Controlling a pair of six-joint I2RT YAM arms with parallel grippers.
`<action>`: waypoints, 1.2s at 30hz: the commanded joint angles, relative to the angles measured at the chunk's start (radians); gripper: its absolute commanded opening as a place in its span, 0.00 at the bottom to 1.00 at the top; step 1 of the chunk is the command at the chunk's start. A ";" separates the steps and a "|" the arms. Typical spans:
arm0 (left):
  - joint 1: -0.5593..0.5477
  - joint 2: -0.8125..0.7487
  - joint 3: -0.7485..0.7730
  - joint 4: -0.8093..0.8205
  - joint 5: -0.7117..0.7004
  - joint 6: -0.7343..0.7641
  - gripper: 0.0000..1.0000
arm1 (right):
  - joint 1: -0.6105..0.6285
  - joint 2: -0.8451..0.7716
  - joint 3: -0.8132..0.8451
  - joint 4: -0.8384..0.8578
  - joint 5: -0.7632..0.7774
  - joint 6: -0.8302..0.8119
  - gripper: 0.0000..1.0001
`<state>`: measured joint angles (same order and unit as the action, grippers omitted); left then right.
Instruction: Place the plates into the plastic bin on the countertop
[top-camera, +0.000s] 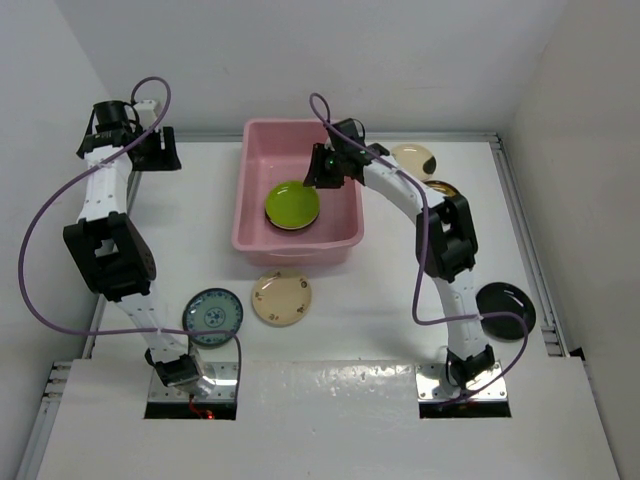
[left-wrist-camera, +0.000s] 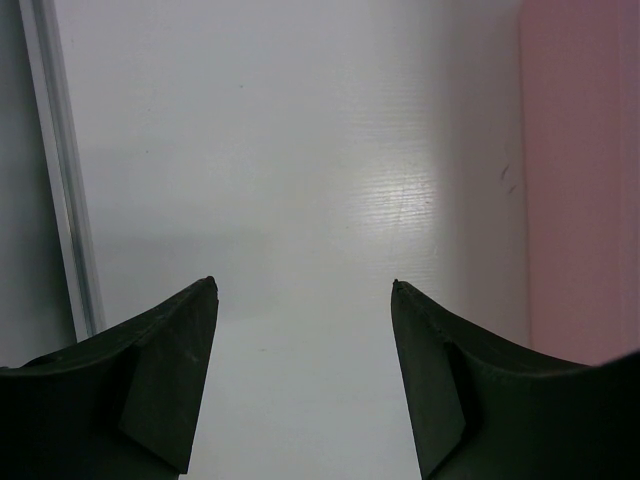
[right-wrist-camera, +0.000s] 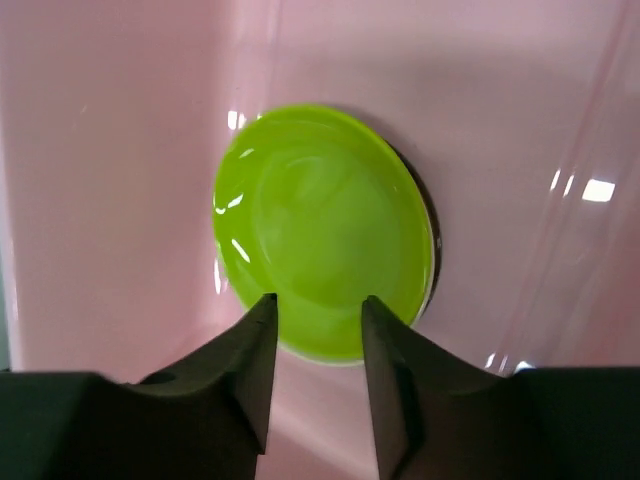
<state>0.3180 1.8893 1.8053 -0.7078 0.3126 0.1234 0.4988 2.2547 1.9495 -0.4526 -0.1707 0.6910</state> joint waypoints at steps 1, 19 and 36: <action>0.010 -0.056 0.000 0.027 0.022 0.005 0.72 | 0.012 -0.013 0.017 0.015 0.049 -0.044 0.40; 0.010 -0.156 -0.075 0.036 0.002 0.005 0.72 | 0.165 -0.949 -0.931 0.277 0.290 -0.052 0.72; 0.095 -0.640 -0.629 0.036 -0.119 0.090 0.72 | 0.443 -1.051 -1.617 0.939 0.284 0.361 0.63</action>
<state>0.3996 1.2919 1.1961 -0.6918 0.2222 0.1833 0.9154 1.1854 0.3367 0.2569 0.0586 0.9703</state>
